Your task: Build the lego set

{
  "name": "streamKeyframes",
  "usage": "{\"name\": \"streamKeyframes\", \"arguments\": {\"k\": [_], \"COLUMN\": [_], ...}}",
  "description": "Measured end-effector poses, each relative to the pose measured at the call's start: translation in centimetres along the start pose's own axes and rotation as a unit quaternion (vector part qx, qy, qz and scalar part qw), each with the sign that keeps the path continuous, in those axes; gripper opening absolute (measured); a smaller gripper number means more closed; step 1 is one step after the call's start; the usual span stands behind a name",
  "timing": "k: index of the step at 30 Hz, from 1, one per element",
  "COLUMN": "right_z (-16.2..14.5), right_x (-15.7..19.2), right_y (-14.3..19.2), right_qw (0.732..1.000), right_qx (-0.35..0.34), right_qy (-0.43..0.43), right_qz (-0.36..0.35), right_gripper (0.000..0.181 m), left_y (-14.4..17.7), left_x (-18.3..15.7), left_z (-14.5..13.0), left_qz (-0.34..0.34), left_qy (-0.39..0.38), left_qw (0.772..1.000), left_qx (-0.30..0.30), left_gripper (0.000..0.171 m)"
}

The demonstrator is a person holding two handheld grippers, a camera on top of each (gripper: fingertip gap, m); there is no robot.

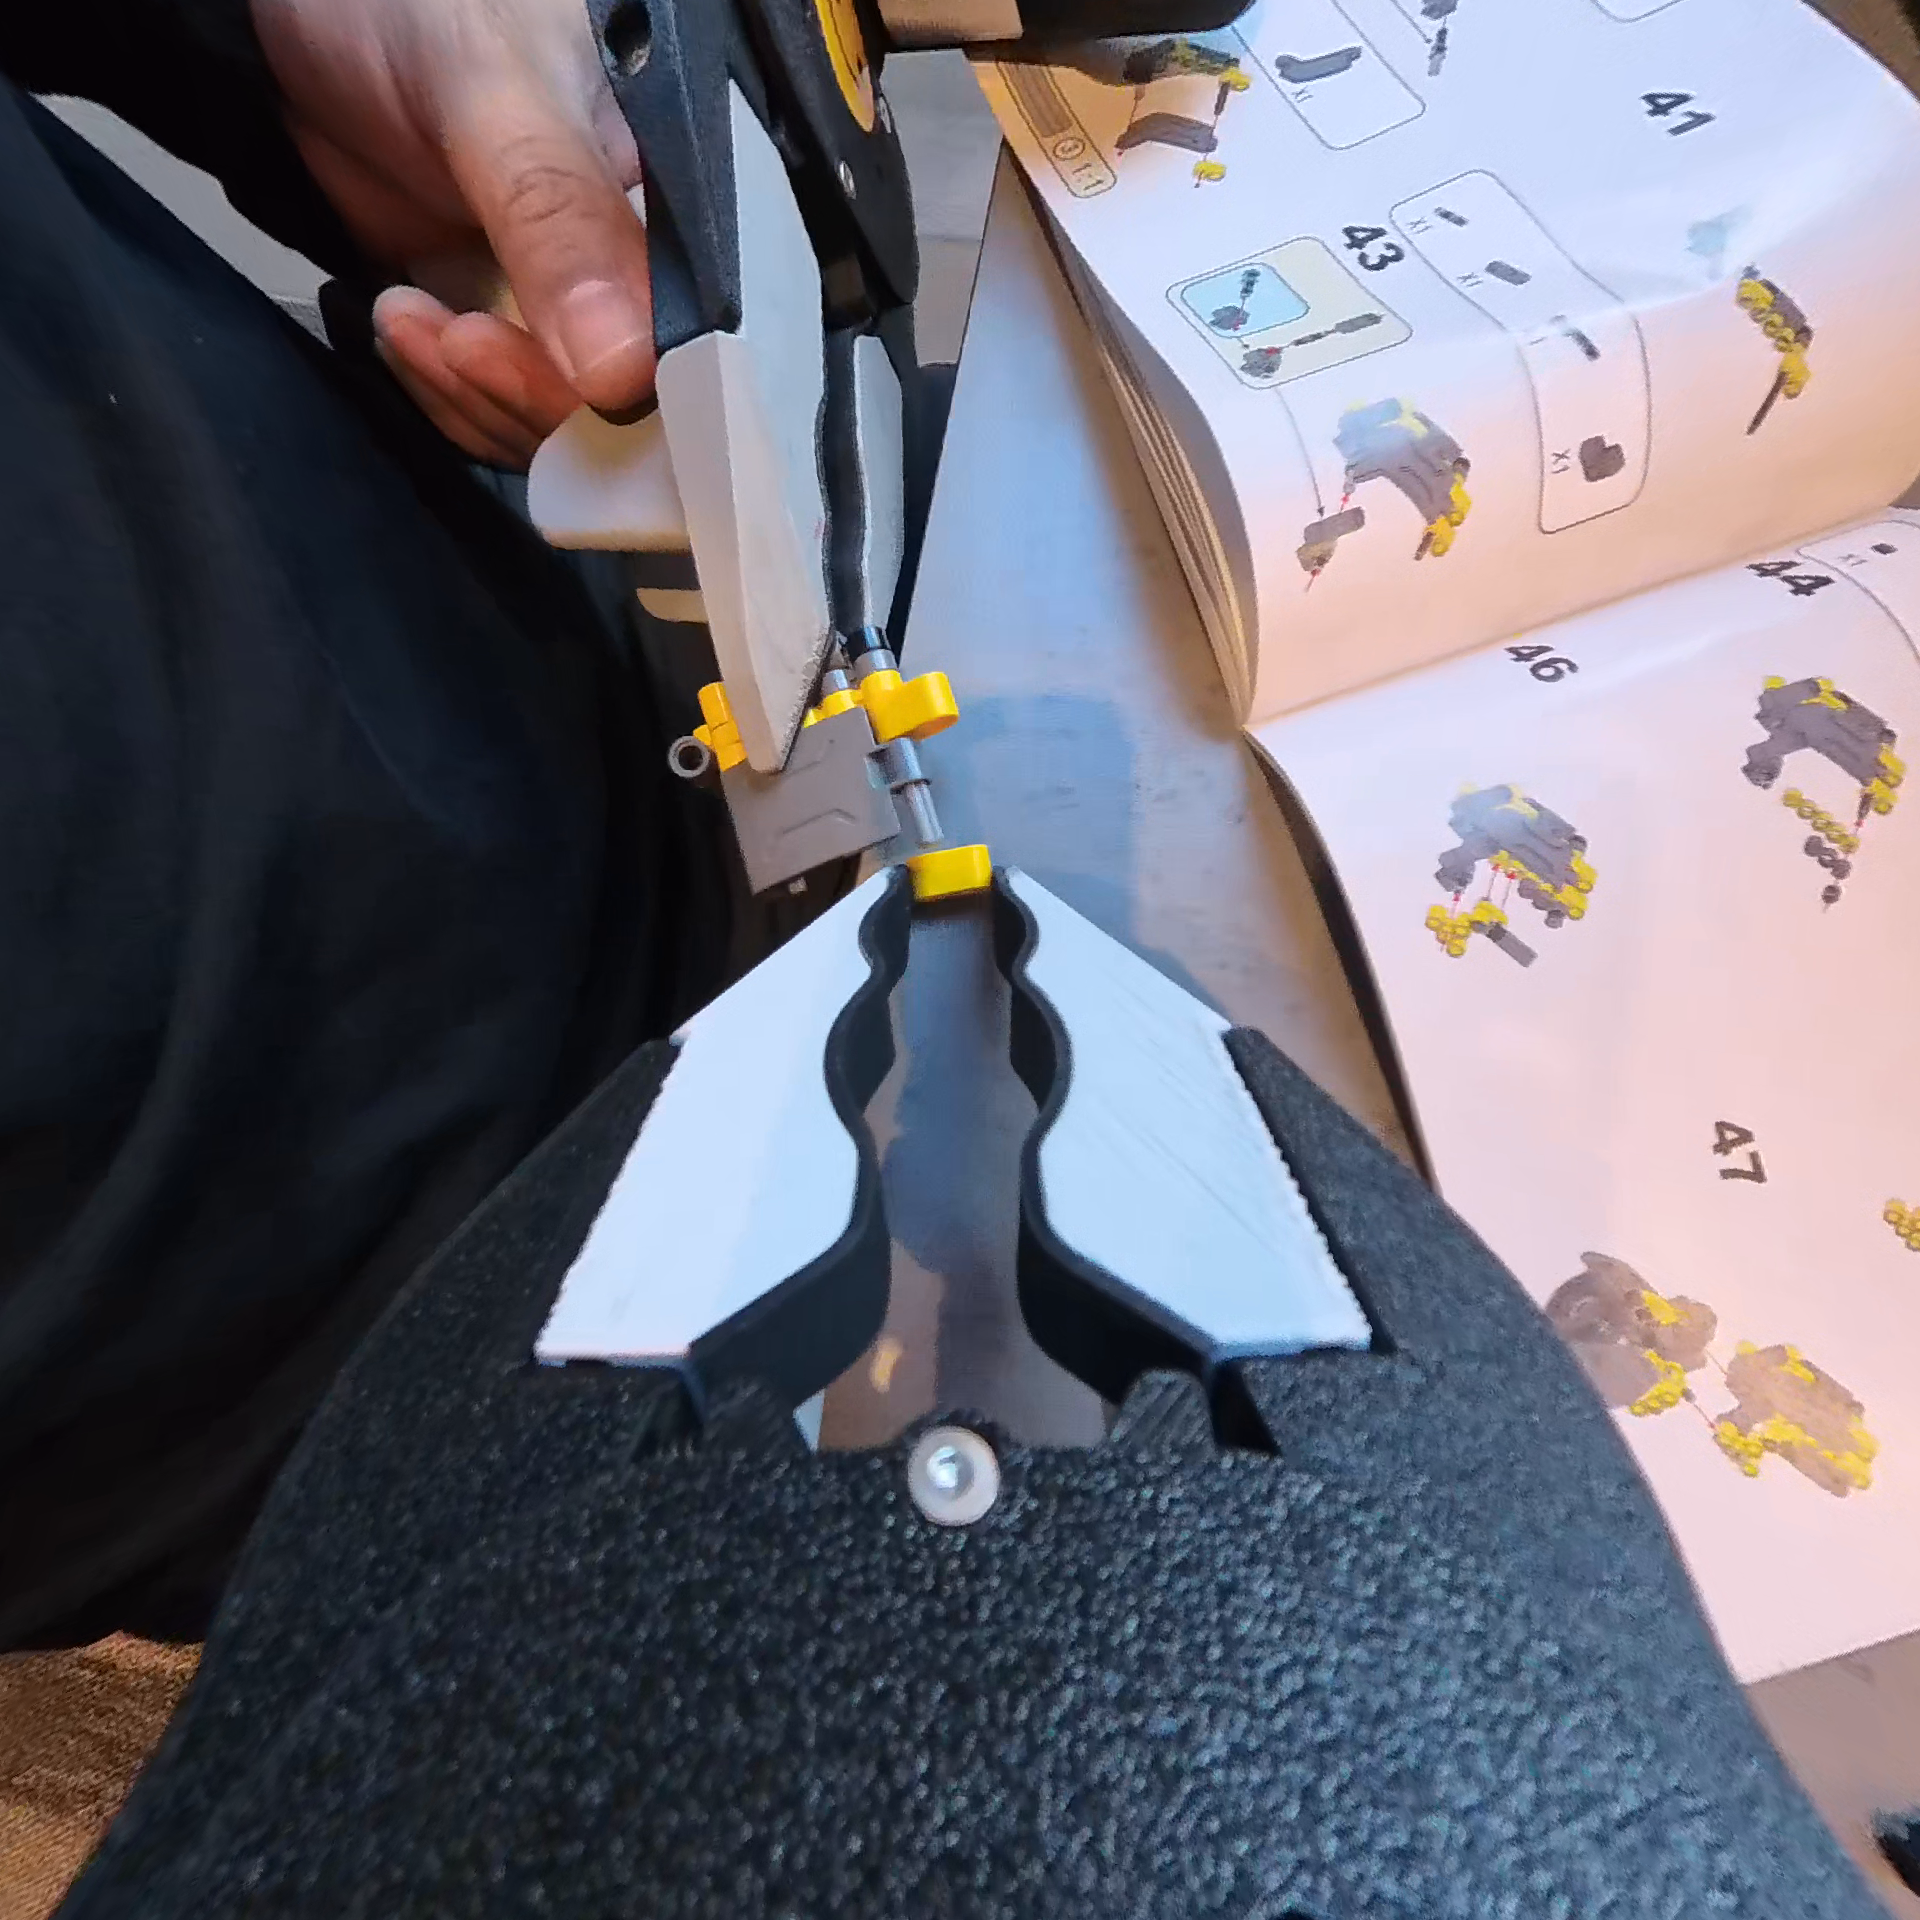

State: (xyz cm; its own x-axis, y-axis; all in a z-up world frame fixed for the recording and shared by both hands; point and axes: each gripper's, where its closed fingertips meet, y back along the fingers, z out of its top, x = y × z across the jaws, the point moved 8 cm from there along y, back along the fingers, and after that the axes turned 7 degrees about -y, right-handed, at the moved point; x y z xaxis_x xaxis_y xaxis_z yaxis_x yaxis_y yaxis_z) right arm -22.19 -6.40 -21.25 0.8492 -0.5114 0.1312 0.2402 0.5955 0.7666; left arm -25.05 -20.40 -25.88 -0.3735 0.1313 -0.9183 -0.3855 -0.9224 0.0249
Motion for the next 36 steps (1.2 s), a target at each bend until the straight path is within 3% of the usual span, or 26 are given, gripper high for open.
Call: {"name": "streamKeyframes", "arguments": {"k": [15, 36], "right_z": [-0.25, 0.19], "right_x": [-0.31, -0.35], "right_y": [0.26, -0.06], "right_qw": [1.0, 0.999], "right_qx": [-0.021, 0.004], "right_qy": [0.012, 0.037], "right_qz": [0.003, 0.008], "right_gripper": [0.015, 0.015], "left_y": [-0.03, -0.06], "left_x": [0.35, 0.15], "left_z": [-0.33, -0.21], "left_qz": [0.029, 0.019], "left_qy": [0.011, 0.007], "left_qw": [1.0, 1.0], "left_qx": [0.003, 0.005], "left_gripper": [0.006, 0.006]}}
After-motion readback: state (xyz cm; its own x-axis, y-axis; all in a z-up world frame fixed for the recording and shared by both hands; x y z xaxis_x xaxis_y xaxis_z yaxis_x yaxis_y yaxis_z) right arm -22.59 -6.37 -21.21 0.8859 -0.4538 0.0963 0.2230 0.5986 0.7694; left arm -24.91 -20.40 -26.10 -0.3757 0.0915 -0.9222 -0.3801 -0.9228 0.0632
